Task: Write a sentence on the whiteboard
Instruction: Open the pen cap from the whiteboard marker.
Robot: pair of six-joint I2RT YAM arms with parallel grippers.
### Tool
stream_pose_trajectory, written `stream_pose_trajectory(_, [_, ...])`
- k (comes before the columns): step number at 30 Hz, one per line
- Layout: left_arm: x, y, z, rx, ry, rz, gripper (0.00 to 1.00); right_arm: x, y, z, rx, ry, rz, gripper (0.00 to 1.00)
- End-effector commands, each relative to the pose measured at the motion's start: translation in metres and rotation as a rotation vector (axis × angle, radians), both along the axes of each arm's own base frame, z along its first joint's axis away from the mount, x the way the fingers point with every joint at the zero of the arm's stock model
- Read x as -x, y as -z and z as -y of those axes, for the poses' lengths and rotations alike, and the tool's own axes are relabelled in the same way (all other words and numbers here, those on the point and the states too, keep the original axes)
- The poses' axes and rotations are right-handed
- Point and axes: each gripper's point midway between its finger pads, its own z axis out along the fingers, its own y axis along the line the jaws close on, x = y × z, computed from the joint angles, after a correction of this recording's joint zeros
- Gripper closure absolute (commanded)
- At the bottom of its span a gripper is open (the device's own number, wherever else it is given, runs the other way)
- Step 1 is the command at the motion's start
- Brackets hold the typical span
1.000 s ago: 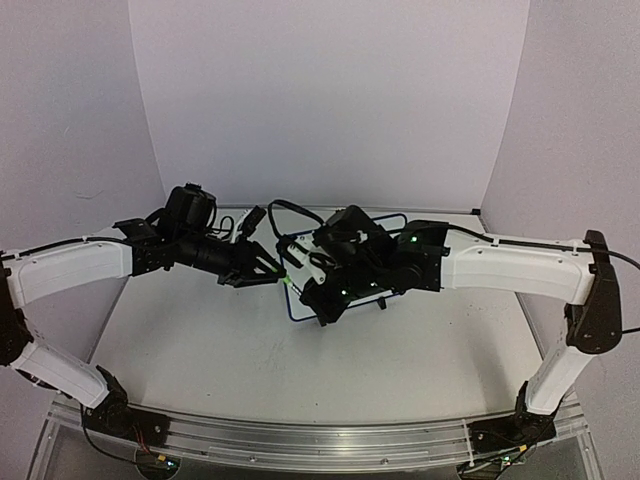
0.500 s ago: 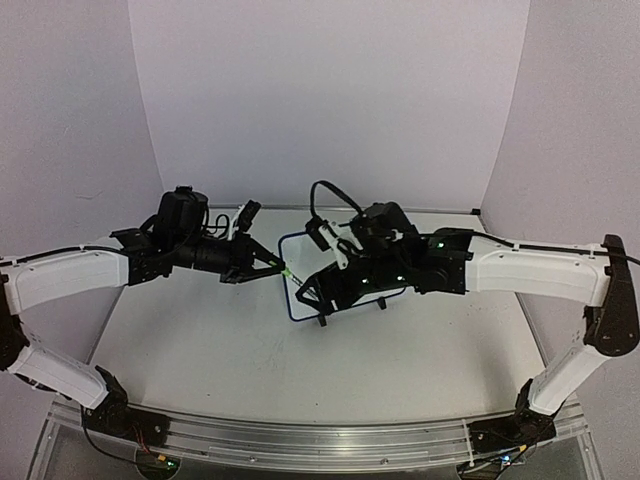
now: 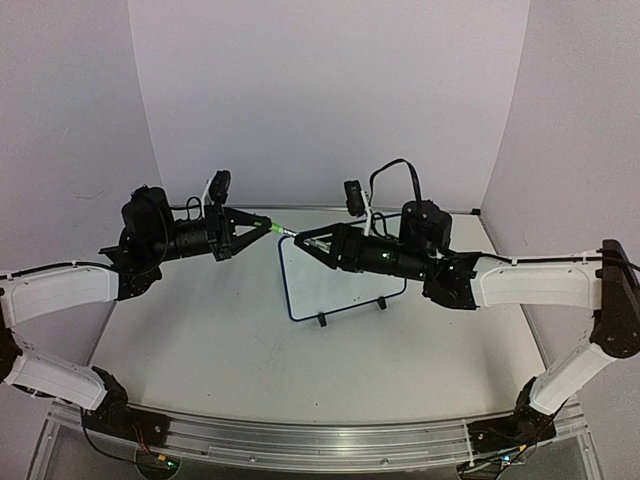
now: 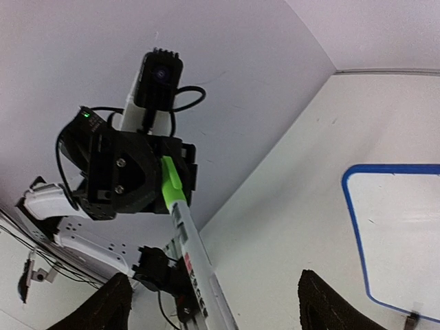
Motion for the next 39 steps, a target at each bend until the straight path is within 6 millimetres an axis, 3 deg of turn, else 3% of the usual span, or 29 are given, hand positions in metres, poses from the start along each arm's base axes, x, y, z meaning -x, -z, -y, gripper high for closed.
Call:
stream_pose_trajectory(1, [0.007,-0.026,-0.003,0.092,0.026,0.062,1.0,0.013,-0.041,-0.008,-0.208,-0.086,0.019,0.26])
stream_pose_trajectory(39, [0.005,0.001,0.003,-0.036,0.044,-0.008,1.0,0.023,-0.051,-0.027,-0.245,-0.156,0.047,0.6])
